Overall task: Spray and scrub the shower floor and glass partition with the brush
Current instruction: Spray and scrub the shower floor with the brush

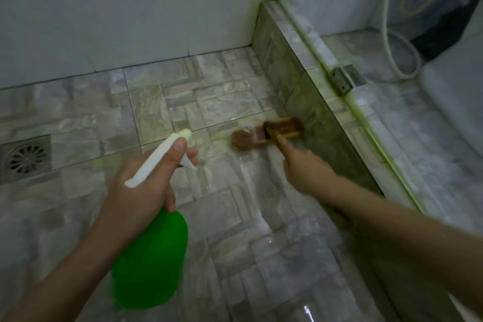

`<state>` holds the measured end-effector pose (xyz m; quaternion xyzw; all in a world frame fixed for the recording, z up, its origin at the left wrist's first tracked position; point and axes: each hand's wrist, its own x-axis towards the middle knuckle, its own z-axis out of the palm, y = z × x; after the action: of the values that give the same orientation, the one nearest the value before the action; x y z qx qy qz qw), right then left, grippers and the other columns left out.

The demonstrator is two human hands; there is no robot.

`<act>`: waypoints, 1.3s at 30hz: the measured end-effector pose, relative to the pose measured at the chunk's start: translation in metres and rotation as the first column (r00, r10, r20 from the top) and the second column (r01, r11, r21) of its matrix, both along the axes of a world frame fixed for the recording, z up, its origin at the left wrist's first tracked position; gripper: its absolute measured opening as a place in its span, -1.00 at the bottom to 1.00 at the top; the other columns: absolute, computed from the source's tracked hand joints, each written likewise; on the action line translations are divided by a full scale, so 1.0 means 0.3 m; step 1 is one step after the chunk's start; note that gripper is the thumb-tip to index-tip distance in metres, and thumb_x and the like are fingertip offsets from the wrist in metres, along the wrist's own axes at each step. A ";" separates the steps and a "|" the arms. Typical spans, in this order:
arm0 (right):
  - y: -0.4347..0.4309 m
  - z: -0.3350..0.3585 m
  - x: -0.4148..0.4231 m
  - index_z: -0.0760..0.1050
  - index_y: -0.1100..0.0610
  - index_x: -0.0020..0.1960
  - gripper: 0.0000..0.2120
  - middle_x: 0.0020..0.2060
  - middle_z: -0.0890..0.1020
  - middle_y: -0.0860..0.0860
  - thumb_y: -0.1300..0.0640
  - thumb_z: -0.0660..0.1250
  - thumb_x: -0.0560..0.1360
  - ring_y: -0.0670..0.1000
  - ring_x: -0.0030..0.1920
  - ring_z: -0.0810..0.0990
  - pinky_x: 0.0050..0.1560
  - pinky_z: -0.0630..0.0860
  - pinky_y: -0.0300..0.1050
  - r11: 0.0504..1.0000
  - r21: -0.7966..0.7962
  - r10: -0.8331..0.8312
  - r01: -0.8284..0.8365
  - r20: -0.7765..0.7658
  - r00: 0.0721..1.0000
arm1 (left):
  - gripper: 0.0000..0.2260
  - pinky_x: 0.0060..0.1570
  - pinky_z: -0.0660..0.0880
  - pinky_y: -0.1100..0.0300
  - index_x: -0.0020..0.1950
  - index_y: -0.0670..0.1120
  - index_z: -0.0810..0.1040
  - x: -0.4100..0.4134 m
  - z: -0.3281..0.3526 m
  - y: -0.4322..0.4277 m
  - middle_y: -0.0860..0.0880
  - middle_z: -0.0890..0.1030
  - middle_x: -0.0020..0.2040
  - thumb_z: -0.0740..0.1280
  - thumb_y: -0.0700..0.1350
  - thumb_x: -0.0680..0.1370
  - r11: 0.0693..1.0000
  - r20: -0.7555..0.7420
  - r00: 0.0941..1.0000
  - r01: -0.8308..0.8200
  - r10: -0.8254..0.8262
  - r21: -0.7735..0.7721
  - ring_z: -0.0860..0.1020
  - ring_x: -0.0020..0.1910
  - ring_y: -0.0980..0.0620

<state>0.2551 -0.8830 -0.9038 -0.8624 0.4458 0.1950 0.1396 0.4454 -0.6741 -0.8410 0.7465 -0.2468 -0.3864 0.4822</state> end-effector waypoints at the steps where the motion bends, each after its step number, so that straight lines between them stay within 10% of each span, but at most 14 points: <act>1: -0.074 -0.005 0.069 -0.14 -0.11 0.57 -0.36 0.05 0.57 0.19 0.18 0.06 0.60 0.13 -0.22 0.48 -0.24 0.34 -0.09 1.000 0.016 -0.002 0.002 0.015 1.000 | -0.52 -0.27 0.50 0.02 -0.07 0.29 0.68 0.006 -0.003 -0.021 -0.02 0.74 -0.07 0.19 0.56 0.34 1.000 0.003 1.000 0.021 -0.021 -0.018 0.51 -0.51 0.01; 4: -0.211 -0.034 0.214 -0.11 -0.10 0.57 -0.37 0.15 0.55 0.19 0.16 0.05 0.58 0.08 -0.25 0.50 -0.25 0.46 -0.10 0.999 0.038 0.000 -0.003 0.060 0.998 | -0.48 -0.28 0.43 0.12 -0.17 0.21 0.69 0.020 -0.034 -0.094 0.16 0.73 -0.07 0.14 0.53 0.31 0.996 -0.012 0.996 0.090 -0.090 0.007 0.49 -0.58 0.00; 8: -0.133 -0.073 0.268 -0.11 -0.07 0.58 -0.38 0.12 0.53 0.16 0.17 0.08 0.61 0.17 -0.12 0.55 -0.18 0.40 -0.07 0.990 -0.023 -0.133 0.139 0.185 0.974 | -0.38 -0.25 0.46 0.12 -0.19 0.11 0.69 0.039 -0.080 -0.154 -0.15 0.72 -0.19 0.14 0.58 0.35 0.992 0.007 0.992 0.125 -0.125 0.037 0.51 -0.59 0.05; 13: 0.225 -0.211 0.069 -0.12 -0.20 0.56 -0.32 -0.24 0.59 0.11 0.15 0.14 0.59 0.16 -0.26 0.57 -0.27 0.49 -0.03 0.876 0.046 -0.430 0.479 0.524 0.736 | -0.40 -0.42 0.49 0.27 -0.32 -0.12 0.63 0.023 -0.097 -0.228 -0.06 0.64 -0.47 0.25 0.43 0.43 0.996 0.019 0.998 0.056 -0.058 0.071 0.50 -0.57 0.03; 20: 0.458 -0.212 0.023 0.36 -0.03 0.38 -0.63 0.05 0.61 0.05 0.01 0.21 0.58 0.12 0.01 0.60 0.07 0.54 0.04 0.361 0.551 -0.750 0.753 0.651 -0.116 | -0.50 -0.35 0.49 0.19 -0.16 0.00 0.68 -0.034 -0.115 -0.246 -0.11 0.73 -0.25 0.21 0.38 0.55 0.970 0.029 0.971 0.235 -0.238 0.067 0.51 -0.55 0.06; 22: 0.345 -0.216 0.035 0.43 0.11 -0.05 -0.82 -0.39 0.57 0.06 0.00 0.20 0.58 0.04 -0.42 0.58 -0.38 0.55 -0.10 0.089 0.886 -0.744 0.454 0.363 -0.562 | -0.50 -0.34 0.51 0.20 -0.09 0.01 0.69 -0.058 -0.111 -0.243 -0.11 0.74 -0.20 0.21 0.40 0.54 0.959 0.030 0.961 0.271 -0.275 0.080 0.52 -0.53 0.06; 24: 0.214 -0.190 0.042 0.34 0.10 -0.23 -0.73 -0.63 0.37 -0.04 0.07 0.16 0.63 -0.10 -0.67 0.34 -0.62 0.33 -0.33 -0.037 0.999 -0.639 0.031 0.000 -0.769 | -0.47 -0.35 0.50 0.21 -0.10 -0.06 0.68 -0.071 -0.103 -0.243 -0.05 0.73 -0.25 0.22 0.38 0.55 0.960 0.042 0.962 0.266 -0.270 0.089 0.50 -0.54 0.08; 29: 0.051 -0.200 0.044 0.25 0.10 -0.33 -0.55 -0.71 0.21 -0.06 -0.17 0.14 0.60 -0.12 -0.76 0.19 -0.68 0.15 -0.43 -0.062 0.964 -0.614 -0.259 -0.241 -0.751 | -0.47 -0.29 0.53 0.14 -0.23 -0.02 0.67 -0.041 -0.096 -0.231 -0.08 0.72 -0.28 0.24 0.40 0.52 0.971 0.080 0.967 0.238 -0.241 0.035 0.50 -0.56 0.07; 35: 0.218 -0.192 -0.114 0.15 0.07 -0.36 -0.52 -0.72 0.17 -0.07 -0.21 0.15 0.58 -0.13 -0.76 0.14 -0.70 0.08 -0.44 -0.144 0.988 -0.584 -0.054 -0.129 -0.802 | -0.61 -0.22 0.50 0.04 -0.15 0.31 0.69 0.019 -0.108 -0.194 -0.23 0.72 -0.04 0.20 0.51 0.41 0.951 0.104 0.948 0.307 -0.302 -0.038 0.48 -0.55 0.04; 39: 0.190 -0.230 -0.024 0.19 0.09 -0.30 -0.53 -0.71 0.19 -0.06 -0.24 0.17 0.57 -0.10 -0.74 0.17 -0.66 0.15 -0.40 -0.141 0.984 -0.611 0.107 -0.002 -0.792 | -0.71 -0.19 0.46 0.10 -0.17 0.38 0.66 0.054 -0.109 -0.174 0.13 0.73 -0.02 0.19 0.41 0.53 0.956 0.102 0.955 0.287 -0.280 -0.063 0.45 -0.55 0.05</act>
<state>0.2478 -0.8260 -0.9729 0.0215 0.6113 -0.4842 0.6256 0.4616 -0.7262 -0.8738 0.7013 -0.3878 -0.4071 0.4382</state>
